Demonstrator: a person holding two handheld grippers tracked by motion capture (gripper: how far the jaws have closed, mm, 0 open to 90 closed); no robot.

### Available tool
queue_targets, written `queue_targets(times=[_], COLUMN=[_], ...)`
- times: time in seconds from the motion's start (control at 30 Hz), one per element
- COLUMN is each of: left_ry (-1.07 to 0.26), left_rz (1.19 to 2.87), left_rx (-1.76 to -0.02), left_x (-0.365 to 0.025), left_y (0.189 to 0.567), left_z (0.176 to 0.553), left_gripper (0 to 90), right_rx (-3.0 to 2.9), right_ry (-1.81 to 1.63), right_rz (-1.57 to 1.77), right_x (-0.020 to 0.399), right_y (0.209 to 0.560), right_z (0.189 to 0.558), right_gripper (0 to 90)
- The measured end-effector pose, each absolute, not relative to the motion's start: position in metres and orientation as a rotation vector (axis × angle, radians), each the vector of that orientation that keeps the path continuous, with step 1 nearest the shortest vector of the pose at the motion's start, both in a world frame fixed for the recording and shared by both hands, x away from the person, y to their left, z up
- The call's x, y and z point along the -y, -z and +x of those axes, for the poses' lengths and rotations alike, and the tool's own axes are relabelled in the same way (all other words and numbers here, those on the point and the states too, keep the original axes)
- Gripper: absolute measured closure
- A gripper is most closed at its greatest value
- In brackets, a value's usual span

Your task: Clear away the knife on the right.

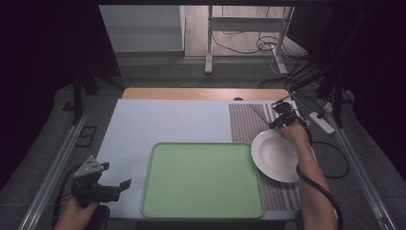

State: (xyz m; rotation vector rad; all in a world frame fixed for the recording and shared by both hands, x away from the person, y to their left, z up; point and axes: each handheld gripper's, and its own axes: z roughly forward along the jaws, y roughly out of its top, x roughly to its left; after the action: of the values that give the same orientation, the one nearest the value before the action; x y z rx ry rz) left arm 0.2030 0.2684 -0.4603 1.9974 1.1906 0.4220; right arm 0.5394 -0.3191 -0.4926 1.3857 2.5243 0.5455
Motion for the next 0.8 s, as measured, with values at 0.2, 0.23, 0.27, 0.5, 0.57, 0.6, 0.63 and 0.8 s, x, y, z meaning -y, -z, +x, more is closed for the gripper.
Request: queue_targets(times=[0.2,0.23,0.27,0.5,0.57,0.6,0.63,0.8], left_ry=[-0.423,-0.423,-0.423,-0.423,-0.424,-0.425,-0.425,-0.424], left_rz=[1.995,1.995,1.995,1.997,1.996,1.996,1.995,1.993], left_rx=[-1.19,-1.19,-1.19,-1.191,-1.191,-1.191,-1.191,-1.193], left_x=[-0.268,-0.268,-0.268,-0.268,-0.268,-0.268,-0.268,-0.268], left_y=[0.46,0.46,0.46,0.46,0.46,0.46,0.46,0.46], left_z=[0.203,0.203,0.203,0.203,0.203,0.203,0.203,0.203], left_gripper=[0.9,0.8,0.9,0.9,0.9,0.9,0.9,0.9], right_rx=[-2.54,-2.535,-2.526,-2.469,-2.452,-2.448,-2.441,-2.416], right_ry=[-0.493,-0.497,-0.501,-0.546,-0.551,-0.556,-0.552,-0.605], right_rz=[1.326,1.329,1.333,1.382,1.388,1.395,1.401,1.47], right_x=[0.323,0.325,0.328,0.349,0.354,0.357,0.36,0.377], right_y=[0.49,0.489,0.488,0.478,0.477,0.476,0.474,0.469], right_z=[0.539,0.539,0.538,0.536,0.535,0.535,0.534,0.531], right_gripper=[80.7,80.8,80.8,80.8,80.8,80.8,80.8,80.8])
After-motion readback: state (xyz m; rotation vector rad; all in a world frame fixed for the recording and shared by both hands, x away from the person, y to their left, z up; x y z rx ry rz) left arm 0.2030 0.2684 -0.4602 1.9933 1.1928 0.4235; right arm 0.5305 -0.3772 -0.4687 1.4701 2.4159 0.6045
